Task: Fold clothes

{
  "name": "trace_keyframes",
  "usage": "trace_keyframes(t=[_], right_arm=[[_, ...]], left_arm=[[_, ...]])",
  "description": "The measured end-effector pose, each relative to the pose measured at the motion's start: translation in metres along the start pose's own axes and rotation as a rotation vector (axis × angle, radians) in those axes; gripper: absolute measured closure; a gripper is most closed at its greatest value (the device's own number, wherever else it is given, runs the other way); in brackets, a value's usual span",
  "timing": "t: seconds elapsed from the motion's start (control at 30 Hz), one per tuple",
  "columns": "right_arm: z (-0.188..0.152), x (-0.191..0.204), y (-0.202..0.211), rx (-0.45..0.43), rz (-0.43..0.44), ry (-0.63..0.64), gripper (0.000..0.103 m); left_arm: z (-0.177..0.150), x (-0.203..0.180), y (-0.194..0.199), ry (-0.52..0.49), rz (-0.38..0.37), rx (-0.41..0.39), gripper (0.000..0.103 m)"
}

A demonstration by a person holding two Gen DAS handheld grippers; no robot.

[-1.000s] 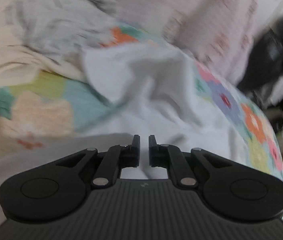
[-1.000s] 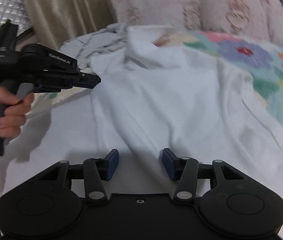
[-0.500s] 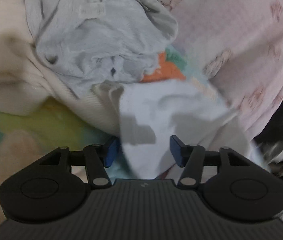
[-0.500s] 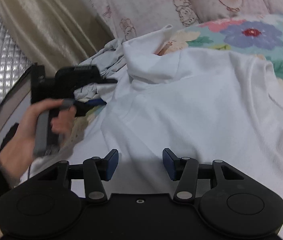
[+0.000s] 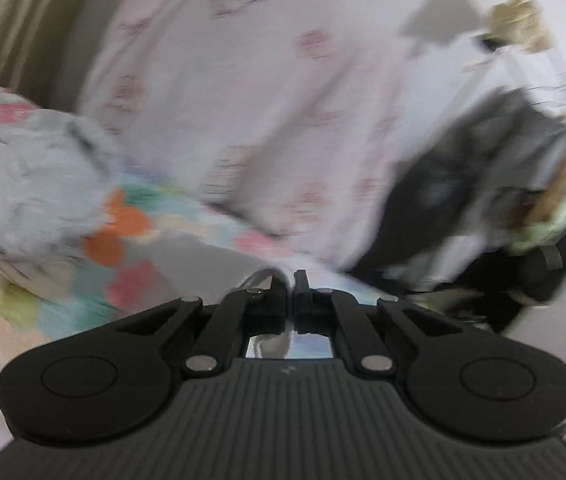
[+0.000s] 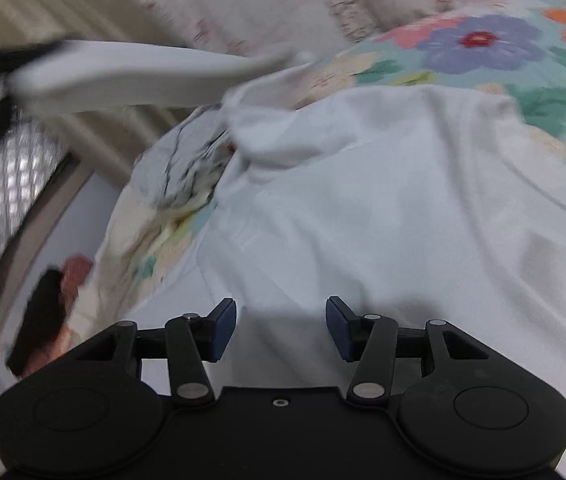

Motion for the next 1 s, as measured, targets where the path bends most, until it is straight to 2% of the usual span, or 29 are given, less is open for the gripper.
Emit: trace_keyframes(t=[0.1, 0.17, 0.23, 0.3, 0.47, 0.6, 0.67, 0.73, 0.8, 0.9, 1.0], right_arm=[[-0.001, -0.016, 0.019, 0.000, -0.062, -0.126, 0.047], [-0.010, -0.028, 0.034, -0.010, -0.062, -0.197, 0.047], [-0.018, -0.036, 0.048, 0.009, -0.041, -0.251, 0.047], [-0.021, -0.035, 0.065, 0.029, -0.036, -0.233, 0.047], [-0.034, -0.031, 0.107, 0.025, -0.045, -0.177, 0.047], [-0.031, -0.031, 0.096, 0.029, 0.043, -0.200, 0.046], [-0.033, -0.031, 0.082, 0.062, 0.092, -0.220, 0.046], [-0.038, -0.027, 0.071, 0.098, 0.118, -0.222, 0.046], [-0.041, -0.018, 0.060, 0.142, 0.135, -0.210, 0.045], [-0.050, -0.009, 0.046, 0.180, 0.140, -0.220, 0.040], [-0.057, 0.003, 0.041, 0.151, 0.104, -0.196, 0.033]], left_arm=[[-0.026, -0.042, 0.047, 0.177, -0.183, -0.010, 0.101], [-0.060, -0.058, 0.076, 0.288, -0.210, -0.019, 0.101], [-0.097, -0.067, 0.099, 0.375, -0.210, -0.041, 0.101], [-0.136, -0.070, 0.119, 0.459, -0.193, -0.066, 0.101], [-0.232, -0.030, 0.132, 0.641, -0.110, -0.067, 0.101], [-0.265, 0.012, 0.158, 0.793, -0.094, -0.129, 0.101], [-0.271, 0.031, 0.185, 0.812, -0.016, -0.208, 0.101], [-0.273, 0.043, 0.209, 0.775, 0.117, -0.245, 0.101], [-0.285, 0.055, 0.222, 0.786, 0.191, -0.249, 0.101], [-0.305, 0.067, 0.215, 0.903, 0.133, -0.193, 0.101], [-0.318, 0.063, 0.213, 1.002, 0.005, -0.177, 0.101]])
Point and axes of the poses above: each gripper's, at about its wrist camera, not at the fingertips, and y roughly against the way its jaws point, x to its left, z to its top, the point moved 1 cm from there along -y, roughly the way its jaws point, and after that the axes turned 10 degrees about -z, right-handed, at the moved point
